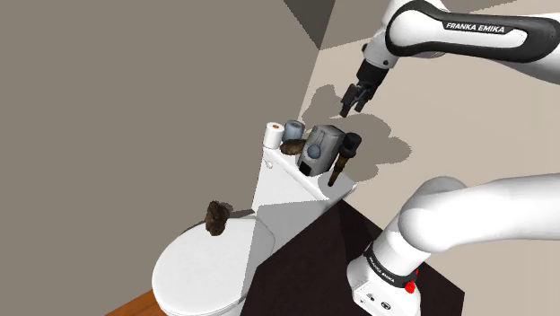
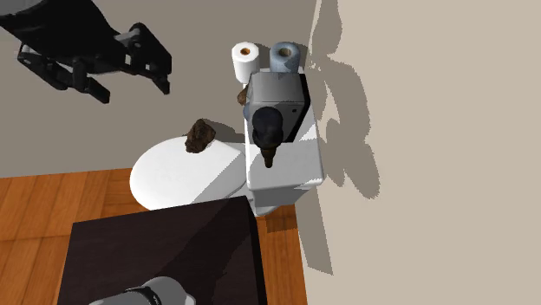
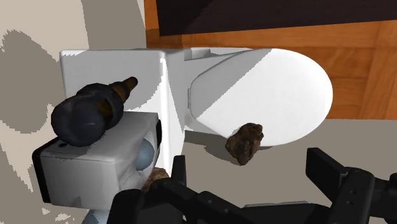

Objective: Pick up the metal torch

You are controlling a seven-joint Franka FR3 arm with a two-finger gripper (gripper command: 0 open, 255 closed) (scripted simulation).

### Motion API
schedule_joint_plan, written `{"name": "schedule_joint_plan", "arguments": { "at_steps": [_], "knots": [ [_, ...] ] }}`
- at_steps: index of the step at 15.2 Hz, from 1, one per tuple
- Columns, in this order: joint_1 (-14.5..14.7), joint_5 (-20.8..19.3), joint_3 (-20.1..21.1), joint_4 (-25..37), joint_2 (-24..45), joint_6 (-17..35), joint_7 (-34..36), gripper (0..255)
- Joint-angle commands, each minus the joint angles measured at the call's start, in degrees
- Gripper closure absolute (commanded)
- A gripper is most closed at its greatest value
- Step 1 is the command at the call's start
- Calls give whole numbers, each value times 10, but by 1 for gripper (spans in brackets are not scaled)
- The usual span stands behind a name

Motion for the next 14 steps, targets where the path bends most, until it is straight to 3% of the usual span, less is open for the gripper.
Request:
{"name": "schedule_joint_plan", "arguments": {
  "at_steps": [1,8,14],
  "knots": [
    [-10,-13,-27,-7,12,22,-22,0],
    [-33,-42,-121,-11,83,106,-95,0],
    [-35,-39,-208,11,173,179,-168,0]
  ]
}}
